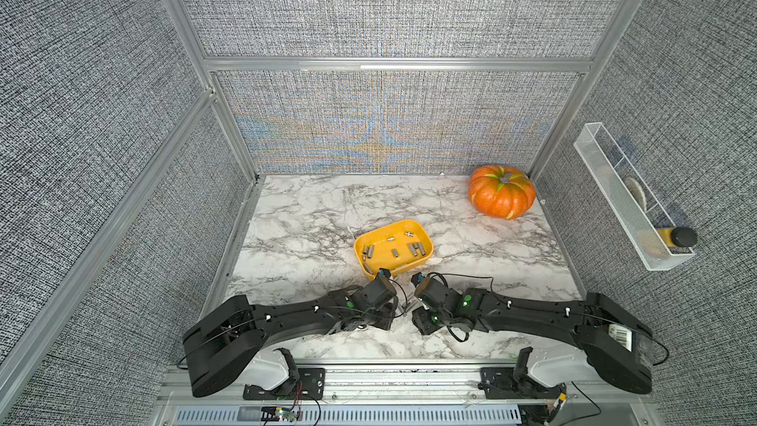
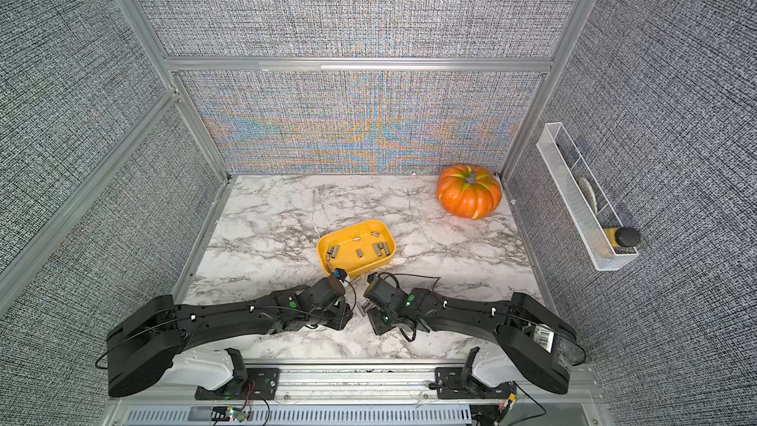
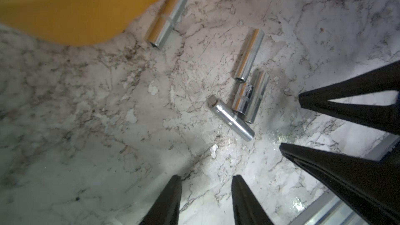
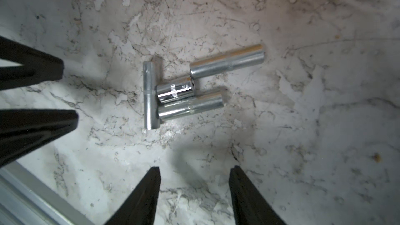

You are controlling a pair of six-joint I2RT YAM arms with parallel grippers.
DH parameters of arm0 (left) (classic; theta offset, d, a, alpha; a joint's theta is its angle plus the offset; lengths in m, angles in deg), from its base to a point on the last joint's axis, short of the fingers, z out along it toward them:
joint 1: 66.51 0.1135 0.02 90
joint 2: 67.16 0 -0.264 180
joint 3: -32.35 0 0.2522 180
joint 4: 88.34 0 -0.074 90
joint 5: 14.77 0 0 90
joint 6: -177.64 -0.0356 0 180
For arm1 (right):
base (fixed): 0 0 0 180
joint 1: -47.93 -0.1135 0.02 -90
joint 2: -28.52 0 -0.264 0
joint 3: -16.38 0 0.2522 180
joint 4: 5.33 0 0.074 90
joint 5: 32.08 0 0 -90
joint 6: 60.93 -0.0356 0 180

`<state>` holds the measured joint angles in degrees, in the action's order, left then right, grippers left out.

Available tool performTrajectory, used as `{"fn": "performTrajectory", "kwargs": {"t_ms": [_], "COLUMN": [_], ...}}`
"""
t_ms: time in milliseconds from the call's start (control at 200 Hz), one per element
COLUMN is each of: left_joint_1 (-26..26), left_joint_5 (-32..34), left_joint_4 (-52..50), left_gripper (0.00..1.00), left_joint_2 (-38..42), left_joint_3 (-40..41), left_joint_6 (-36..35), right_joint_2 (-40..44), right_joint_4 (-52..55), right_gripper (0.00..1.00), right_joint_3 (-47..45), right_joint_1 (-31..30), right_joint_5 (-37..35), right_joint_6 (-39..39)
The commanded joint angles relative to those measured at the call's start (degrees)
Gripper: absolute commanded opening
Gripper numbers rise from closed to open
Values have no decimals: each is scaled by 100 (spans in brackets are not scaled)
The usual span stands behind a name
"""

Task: Put the socket on the desktop into the storage box
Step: Pick up the socket head at the center of the board.

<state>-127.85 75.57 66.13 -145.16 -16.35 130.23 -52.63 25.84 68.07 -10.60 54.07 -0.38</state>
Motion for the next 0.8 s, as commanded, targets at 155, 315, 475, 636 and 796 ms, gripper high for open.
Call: {"fn": "performTrajectory", "kwargs": {"t_ms": [155, 315, 475, 636, 796], "left_joint_1": [0, 0, 1, 7, 6], "left_joint_5": [221, 237, 231, 243, 239], "left_joint_4": [96, 105, 133, 140, 157], "left_gripper": [44, 45, 45, 45, 45], "left_joint_2": [222, 231, 245, 256, 238], "left_joint_3": [162, 214, 255, 258, 260], "left_joint_6": [304, 355, 391, 391, 395], "right_joint_2": [-452, -505, -540, -672, -808], "right_joint_4": [-294, -378, -457, -496, -554], "right_gripper": [57, 57, 58, 58, 58], "right_joint_3": [46, 68, 57, 118, 129], "right_joint_1": [-12, -15, -17, -9, 30], "right_joint_5": [-266, -199, -161, -128, -72], "right_joint_6": [136, 117, 113, 141, 133]}}
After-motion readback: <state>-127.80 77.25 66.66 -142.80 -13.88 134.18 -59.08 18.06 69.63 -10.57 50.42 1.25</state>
